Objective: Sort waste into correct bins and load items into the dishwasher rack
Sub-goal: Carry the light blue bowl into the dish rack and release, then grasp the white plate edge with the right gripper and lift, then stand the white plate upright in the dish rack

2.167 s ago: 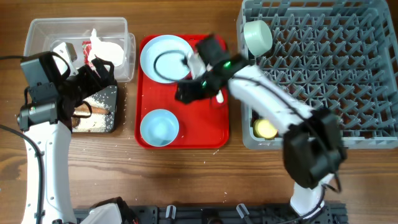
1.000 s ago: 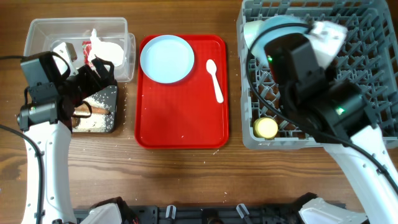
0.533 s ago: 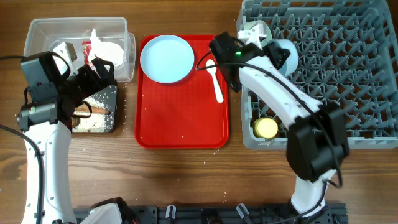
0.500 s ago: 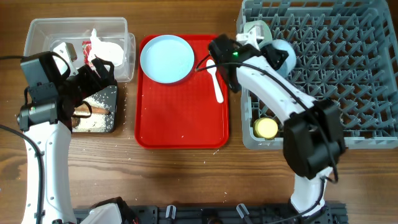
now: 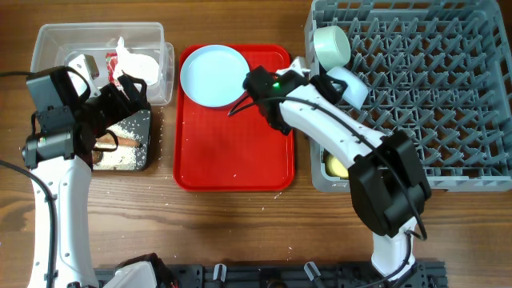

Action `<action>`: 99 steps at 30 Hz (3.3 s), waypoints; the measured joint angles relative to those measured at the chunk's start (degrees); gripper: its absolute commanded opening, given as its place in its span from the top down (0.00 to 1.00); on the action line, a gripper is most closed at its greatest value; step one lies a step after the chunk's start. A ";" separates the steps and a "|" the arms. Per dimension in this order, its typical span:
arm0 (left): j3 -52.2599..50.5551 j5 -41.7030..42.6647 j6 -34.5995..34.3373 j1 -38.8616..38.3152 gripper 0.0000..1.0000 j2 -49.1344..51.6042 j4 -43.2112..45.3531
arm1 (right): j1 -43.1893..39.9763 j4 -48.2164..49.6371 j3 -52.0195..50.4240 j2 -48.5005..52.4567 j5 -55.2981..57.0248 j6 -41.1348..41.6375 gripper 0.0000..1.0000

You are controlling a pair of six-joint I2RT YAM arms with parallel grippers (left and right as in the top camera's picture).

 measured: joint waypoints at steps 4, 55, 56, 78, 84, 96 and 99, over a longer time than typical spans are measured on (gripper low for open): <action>0.00 0.02 -0.02 0.00 0.00 0.00 -0.02 | 0.55 0.22 0.33 0.09 -1.25 -0.15 0.00; 0.00 0.00 -0.02 0.00 0.00 0.00 0.00 | -6.23 23.96 8.57 -3.17 -61.53 19.98 0.96; 0.00 0.00 -0.02 0.00 0.00 0.00 -0.02 | -6.19 21.94 8.59 -7.65 -54.88 16.63 0.96; 0.00 0.02 -0.02 0.00 0.00 0.00 -0.02 | -27.85 41.38 8.92 -6.14 -1.05 -26.97 0.96; 0.00 0.02 -0.02 0.00 0.00 0.00 0.00 | -27.80 41.48 8.92 -0.59 -3.82 -28.85 0.96; 0.00 0.02 -0.02 0.00 0.00 0.00 0.02 | -26.18 27.10 8.90 -0.46 -16.63 -16.76 0.00; 0.00 0.00 -0.02 0.00 0.00 0.00 -0.02 | -26.18 21.90 8.79 -4.57 -29.05 -12.15 0.00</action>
